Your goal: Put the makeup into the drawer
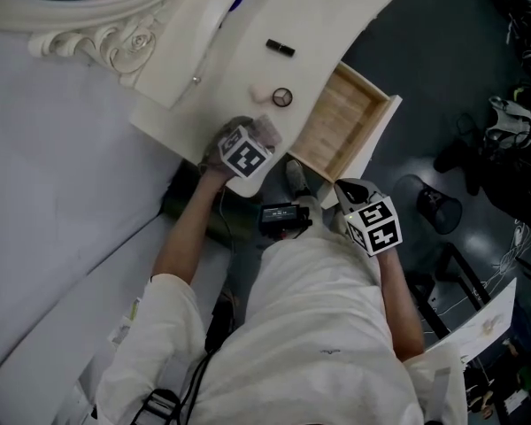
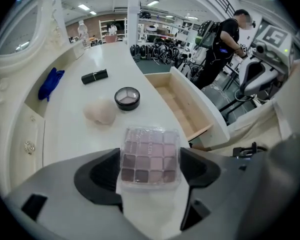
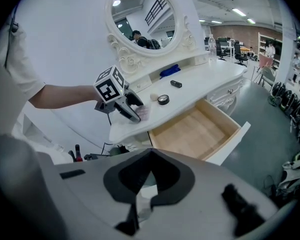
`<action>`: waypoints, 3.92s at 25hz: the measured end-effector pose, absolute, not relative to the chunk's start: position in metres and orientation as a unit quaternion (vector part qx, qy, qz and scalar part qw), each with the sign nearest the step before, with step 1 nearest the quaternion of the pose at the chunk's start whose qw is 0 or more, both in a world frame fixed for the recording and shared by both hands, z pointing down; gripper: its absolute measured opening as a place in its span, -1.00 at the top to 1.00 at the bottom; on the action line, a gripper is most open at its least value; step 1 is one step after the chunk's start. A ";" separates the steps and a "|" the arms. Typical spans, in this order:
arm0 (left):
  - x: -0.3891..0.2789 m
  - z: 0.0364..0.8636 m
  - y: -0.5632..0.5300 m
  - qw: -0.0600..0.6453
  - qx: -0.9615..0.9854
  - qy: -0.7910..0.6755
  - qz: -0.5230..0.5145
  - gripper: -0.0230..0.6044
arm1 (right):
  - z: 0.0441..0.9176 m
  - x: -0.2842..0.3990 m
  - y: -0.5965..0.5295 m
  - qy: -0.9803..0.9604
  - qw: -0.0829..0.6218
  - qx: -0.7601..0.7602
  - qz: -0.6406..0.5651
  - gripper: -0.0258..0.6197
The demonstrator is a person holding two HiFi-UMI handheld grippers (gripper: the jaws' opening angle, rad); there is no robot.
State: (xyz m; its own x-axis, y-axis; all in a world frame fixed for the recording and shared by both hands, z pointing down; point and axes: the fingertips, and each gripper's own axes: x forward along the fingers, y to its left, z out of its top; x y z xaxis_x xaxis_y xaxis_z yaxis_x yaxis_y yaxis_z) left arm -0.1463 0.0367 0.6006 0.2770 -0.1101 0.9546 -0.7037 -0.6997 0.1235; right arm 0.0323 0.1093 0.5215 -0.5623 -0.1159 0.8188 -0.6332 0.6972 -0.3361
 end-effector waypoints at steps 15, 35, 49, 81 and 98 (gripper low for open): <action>-0.035 0.572 0.025 0.305 0.745 -0.312 0.504 -0.27 | 0.515 0.094 0.086 -0.847 0.380 0.208 0.309 0.88; 0.087 0.687 -0.073 0.334 0.720 -0.339 0.505 -0.27 | 0.542 0.191 0.061 -0.840 0.374 0.193 0.342 0.88; 0.084 0.745 -0.073 0.348 0.705 -0.342 0.515 -0.28 | 0.554 0.186 0.063 -0.845 0.370 0.183 0.340 0.88; 0.090 0.512 0.006 0.321 0.747 -0.428 0.393 -0.02 | 0.484 0.171 0.057 -0.875 0.322 0.215 0.290 0.88; 0.043 0.424 0.050 0.319 0.776 -0.469 0.274 0.89 | 0.453 0.119 0.071 -0.880 0.305 0.249 0.264 0.88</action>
State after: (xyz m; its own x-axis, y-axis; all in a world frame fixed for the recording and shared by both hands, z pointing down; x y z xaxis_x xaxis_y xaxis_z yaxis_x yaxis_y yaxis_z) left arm 0.0431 0.0503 0.4241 0.4089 -0.5537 0.7254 -0.9038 -0.3560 0.2377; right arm 0.1193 0.0711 0.4528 -0.6897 -0.2766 0.6692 -0.5994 0.7366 -0.3134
